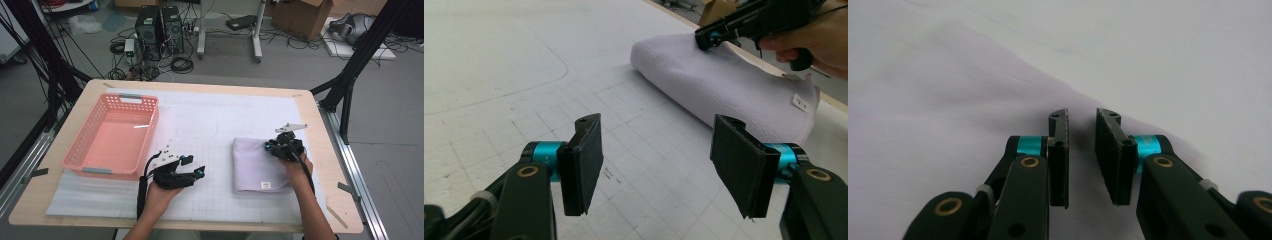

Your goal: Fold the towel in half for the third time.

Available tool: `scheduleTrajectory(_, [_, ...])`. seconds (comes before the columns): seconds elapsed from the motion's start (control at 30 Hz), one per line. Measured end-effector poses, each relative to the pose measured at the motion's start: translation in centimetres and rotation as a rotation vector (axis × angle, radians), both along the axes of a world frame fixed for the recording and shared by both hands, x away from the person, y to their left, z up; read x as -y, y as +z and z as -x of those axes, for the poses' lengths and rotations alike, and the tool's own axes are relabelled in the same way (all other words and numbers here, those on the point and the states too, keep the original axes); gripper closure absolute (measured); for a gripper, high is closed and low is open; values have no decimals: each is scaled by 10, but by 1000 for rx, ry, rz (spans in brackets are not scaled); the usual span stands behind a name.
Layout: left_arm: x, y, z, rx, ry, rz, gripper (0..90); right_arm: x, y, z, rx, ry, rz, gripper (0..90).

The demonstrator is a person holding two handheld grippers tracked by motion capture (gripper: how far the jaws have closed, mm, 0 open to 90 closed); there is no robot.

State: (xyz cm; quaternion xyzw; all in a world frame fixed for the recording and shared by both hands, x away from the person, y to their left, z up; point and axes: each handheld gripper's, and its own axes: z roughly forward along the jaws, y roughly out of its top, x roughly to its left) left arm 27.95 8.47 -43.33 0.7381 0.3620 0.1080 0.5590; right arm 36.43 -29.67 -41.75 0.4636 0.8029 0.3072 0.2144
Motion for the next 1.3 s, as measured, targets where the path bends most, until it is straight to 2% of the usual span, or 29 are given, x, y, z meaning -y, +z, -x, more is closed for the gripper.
scheduleTrajectory(0.03, [0,0,0,1,-3,1,380,8,-3,-1,3,-31,7,773])
scheduleTrajectory(0.13, [-1,0,1,0,-1,7,380,28,-8,2,23,-118,-19,799])
scheduleTrajectory(0.17, [-1,0,0,-5,-3,11,379,33,-8,4,36,-137,-19,787])
scheduleTrajectory(0.2, [-1,0,0,-6,-5,15,378,37,-6,7,47,-155,-18,711])
scheduleTrajectory(0.3, [-1,0,0,-2,-4,19,377,51,-2,19,65,-166,-92,689])
scheduleTrajectory(0.37, [-2,1,0,-2,-3,27,377,55,1,32,92,-134,-145,679])
scheduleTrajectory(0.57, [-3,1,0,1,1,41,373,48,3,79,115,27,-211,660])
scheduleTrajectory(0.67, [-3,1,-1,-9,-3,54,372,42,-2,99,95,91,-201,681])
scheduleTrajectory(0.73, [-3,1,-1,-6,-2,56,372,40,-4,107,77,129,-187,702])
scheduleTrajectory(0.8, [-3,1,-1,-5,-2,59,372,41,-9,115,48,150,-133,721])
scheduleTrajectory(0.83, [-4,2,-1,-9,-3,70,372,43,-11,119,43,147,-113,723])
scheduleTrajectory(0.9, [-4,2,0,-2,-4,70,371,51,-13,127,53,133,-117,729])
scheduleTrajectory(0.97, [-4,2,0,7,-12,68,370,62,-12,135,75,99,-144,715])
scheduleTrajectory(1.0, [-4,2,0,12,-13,66,370,67,-10,140,103,86,-165,699])
scheduleTrajectory(1.07, [-4,2,0,20,-19,62,370,71,-7,144,120,68,-184,691])
scheduleTrajectory(1.1, [-4,2,0,28,-21,62,370,77,-1,150,166,48,-191,653])
scheduleTrajectory(1.13, [-4,2,0,28,-21,62,368,77,-1,150,166,48,-191,653])
scheduleTrajectory(1.17, [-4,2,-1,39,-25,64,356,82,1,153,187,26,-203,591])
scheduleTrajectory(1.23, [-5,2,-1,49,-31,70,344,83,1,154,191,18,-209,570])
scheduleTrajectory(1.27, [-4,2,0,82,-41,93,308,87,2,154,199,-7,-214,500])
scheduleTrajectory(1.3, [-3,2,0,94,-54,106,308,88,1,154,198,-16,-212,493])
